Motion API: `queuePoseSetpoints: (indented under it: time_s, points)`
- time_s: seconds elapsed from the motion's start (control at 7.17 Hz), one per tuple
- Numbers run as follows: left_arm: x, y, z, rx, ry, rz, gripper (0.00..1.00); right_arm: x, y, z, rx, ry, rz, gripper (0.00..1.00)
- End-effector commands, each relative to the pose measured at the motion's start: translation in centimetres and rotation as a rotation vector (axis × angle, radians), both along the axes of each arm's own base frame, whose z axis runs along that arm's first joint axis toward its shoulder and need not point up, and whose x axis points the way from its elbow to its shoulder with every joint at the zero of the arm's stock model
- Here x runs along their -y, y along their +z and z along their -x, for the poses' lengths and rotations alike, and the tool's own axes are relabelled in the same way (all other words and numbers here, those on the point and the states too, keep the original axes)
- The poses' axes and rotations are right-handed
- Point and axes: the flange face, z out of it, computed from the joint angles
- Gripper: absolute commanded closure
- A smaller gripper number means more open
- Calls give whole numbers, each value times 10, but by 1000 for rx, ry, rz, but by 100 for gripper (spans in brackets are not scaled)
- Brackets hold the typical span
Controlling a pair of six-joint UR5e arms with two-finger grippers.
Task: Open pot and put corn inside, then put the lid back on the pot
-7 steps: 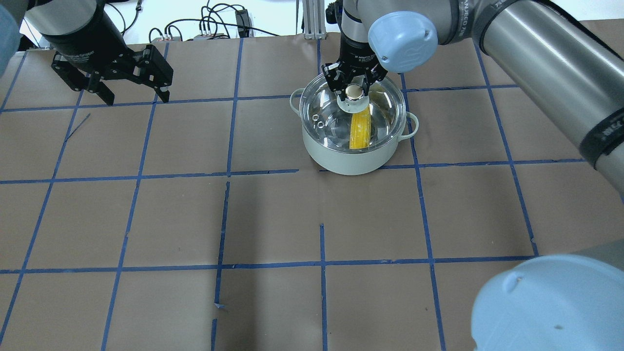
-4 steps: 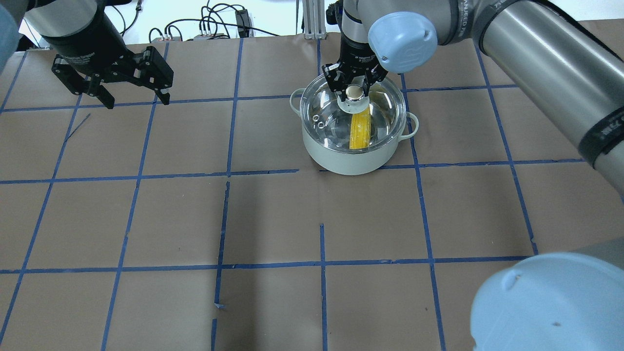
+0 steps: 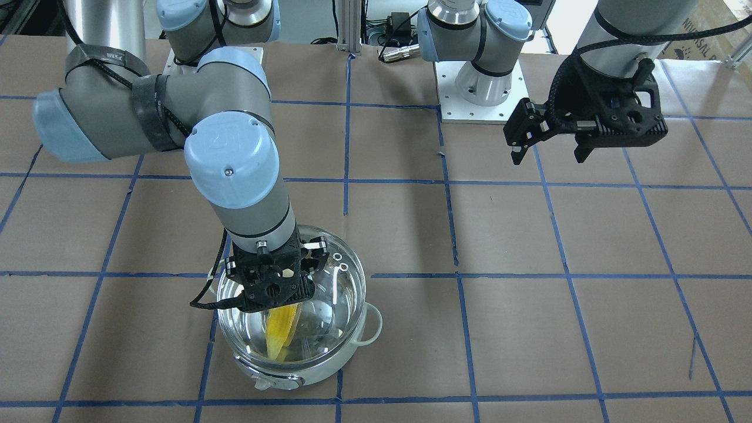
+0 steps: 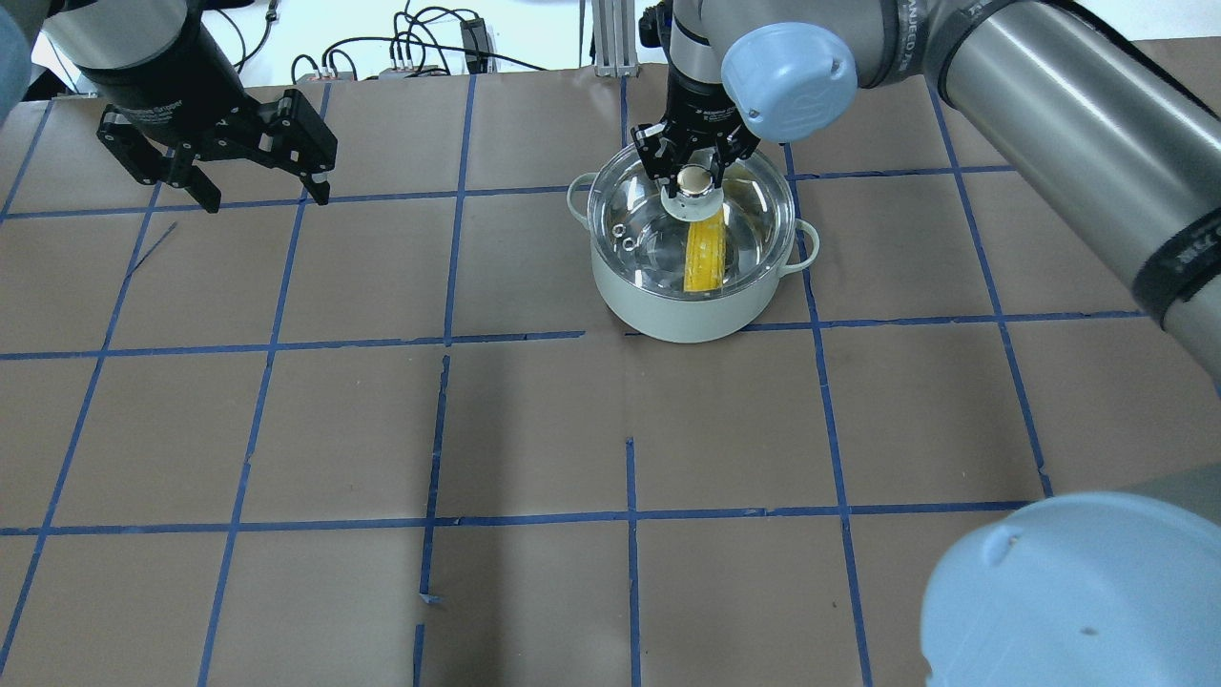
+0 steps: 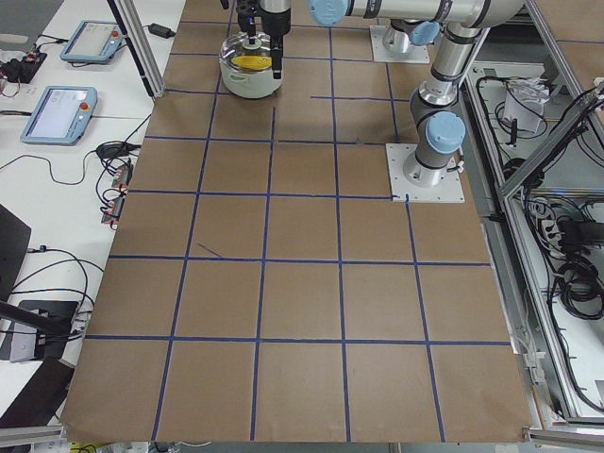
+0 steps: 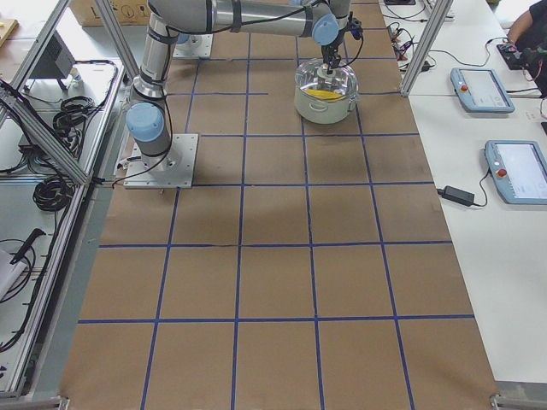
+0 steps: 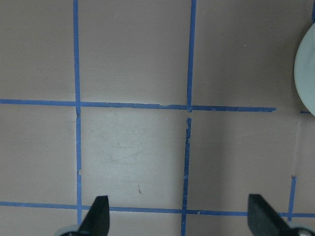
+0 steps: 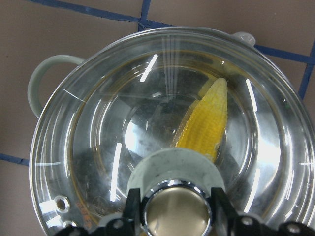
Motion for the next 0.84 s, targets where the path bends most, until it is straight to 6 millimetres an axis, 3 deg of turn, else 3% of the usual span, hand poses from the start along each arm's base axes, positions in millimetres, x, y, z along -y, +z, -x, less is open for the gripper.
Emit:
queuePoseSetpoints:
  time_s: [0.0, 0.7]
  points:
    - [-1, -1, 1, 0, -1, 2, 0, 1, 0, 3, 1, -1, 1, 66]
    - [-1, -4, 1, 0, -3, 0, 0, 2, -5, 2, -1, 0, -7, 66]
